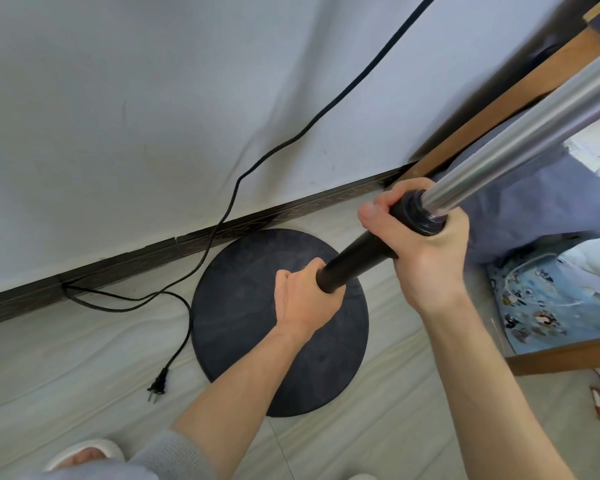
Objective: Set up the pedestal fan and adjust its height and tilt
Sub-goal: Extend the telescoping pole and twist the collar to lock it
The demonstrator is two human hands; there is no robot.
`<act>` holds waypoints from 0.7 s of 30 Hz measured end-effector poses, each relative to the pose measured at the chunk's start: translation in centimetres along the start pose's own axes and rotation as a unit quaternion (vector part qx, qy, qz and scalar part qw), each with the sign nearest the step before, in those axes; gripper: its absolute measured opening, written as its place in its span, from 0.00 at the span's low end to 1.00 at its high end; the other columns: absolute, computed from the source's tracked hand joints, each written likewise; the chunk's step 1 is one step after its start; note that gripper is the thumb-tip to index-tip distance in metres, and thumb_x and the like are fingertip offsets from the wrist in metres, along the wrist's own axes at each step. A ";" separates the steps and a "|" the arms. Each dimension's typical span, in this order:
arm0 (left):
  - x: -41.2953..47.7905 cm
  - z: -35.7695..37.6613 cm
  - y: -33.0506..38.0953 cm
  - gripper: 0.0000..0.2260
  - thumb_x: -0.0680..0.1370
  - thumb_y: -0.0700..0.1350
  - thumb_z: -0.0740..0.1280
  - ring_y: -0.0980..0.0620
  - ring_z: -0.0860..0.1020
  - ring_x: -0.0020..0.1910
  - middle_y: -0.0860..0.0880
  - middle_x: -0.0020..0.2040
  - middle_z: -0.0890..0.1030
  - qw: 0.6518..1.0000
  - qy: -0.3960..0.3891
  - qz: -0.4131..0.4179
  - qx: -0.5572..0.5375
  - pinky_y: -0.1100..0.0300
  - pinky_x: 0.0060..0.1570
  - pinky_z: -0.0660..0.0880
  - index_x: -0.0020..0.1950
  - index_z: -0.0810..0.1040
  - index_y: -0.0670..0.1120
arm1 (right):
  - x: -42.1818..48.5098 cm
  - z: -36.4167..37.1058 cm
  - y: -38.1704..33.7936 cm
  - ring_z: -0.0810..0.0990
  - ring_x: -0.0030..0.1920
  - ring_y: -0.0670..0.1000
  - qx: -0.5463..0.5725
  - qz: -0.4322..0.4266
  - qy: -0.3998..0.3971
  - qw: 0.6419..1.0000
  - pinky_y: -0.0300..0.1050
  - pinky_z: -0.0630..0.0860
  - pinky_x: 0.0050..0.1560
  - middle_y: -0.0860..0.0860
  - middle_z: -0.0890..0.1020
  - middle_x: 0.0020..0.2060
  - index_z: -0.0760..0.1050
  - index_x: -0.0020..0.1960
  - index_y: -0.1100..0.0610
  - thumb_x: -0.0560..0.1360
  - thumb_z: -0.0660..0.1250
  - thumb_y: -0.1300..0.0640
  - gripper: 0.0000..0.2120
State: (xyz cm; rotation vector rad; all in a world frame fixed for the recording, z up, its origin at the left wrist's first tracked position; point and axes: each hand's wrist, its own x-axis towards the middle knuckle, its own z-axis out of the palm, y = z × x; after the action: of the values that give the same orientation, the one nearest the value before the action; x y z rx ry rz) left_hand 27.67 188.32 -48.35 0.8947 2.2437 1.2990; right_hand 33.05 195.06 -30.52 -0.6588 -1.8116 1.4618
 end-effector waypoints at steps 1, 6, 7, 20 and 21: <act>0.0 0.0 0.1 0.07 0.70 0.59 0.63 0.55 0.75 0.34 0.58 0.33 0.77 1.000 -0.003 -0.006 -0.002 0.54 0.50 0.74 0.41 0.70 0.57 | -0.2 0.5 0.0 0.79 0.38 0.52 -0.016 -0.016 0.036 0.999 0.51 0.80 0.45 0.52 0.80 0.35 0.77 0.40 0.56 0.68 0.77 0.64 0.09; 0.0 -0.1 0.2 0.08 0.71 0.59 0.65 0.51 0.79 0.39 0.59 0.35 0.79 0.999 -0.013 -0.022 -0.023 0.52 0.48 0.79 0.44 0.72 0.58 | -0.3 0.3 -0.4 0.80 0.39 0.50 -0.035 -0.021 0.030 0.999 0.47 0.80 0.45 0.51 0.80 0.36 0.77 0.40 0.57 0.68 0.77 0.67 0.11; 0.0 -0.3 0.1 0.07 0.71 0.57 0.67 0.52 0.79 0.39 0.59 0.36 0.80 0.999 -0.020 -0.023 -0.039 0.52 0.46 0.80 0.45 0.74 0.57 | -0.1 -0.2 -0.7 0.80 0.40 0.51 -0.024 0.002 -0.018 1.000 0.48 0.80 0.45 0.51 0.80 0.36 0.77 0.41 0.55 0.67 0.77 0.68 0.12; 4.0 -3.0 -0.5 0.09 0.65 0.50 0.73 0.58 0.73 0.26 0.59 0.28 0.76 0.950 -0.293 0.039 -0.099 0.57 0.32 0.73 0.31 0.73 0.57 | 5.2 -3.6 -1.1 0.80 0.44 0.57 0.091 0.101 -0.438 0.889 0.60 0.75 0.52 0.48 0.79 0.35 0.77 0.41 0.50 0.65 0.82 0.48 0.15; 3.7 -2.6 -0.7 0.10 0.66 0.49 0.72 0.59 0.71 0.24 0.59 0.26 0.74 0.956 -0.265 0.042 -0.116 0.59 0.28 0.70 0.30 0.72 0.58 | 5.1 -3.1 -1.0 0.77 0.39 0.56 0.106 0.102 -0.422 0.895 0.59 0.74 0.48 0.47 0.77 0.33 0.76 0.39 0.50 0.66 0.82 0.47 0.15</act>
State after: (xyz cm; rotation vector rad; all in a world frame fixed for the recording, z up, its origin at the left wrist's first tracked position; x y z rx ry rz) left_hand 23.15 189.03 -47.79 1.1011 1.6217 1.1540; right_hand 32.34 200.62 -28.11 -0.0741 -2.1805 2.2886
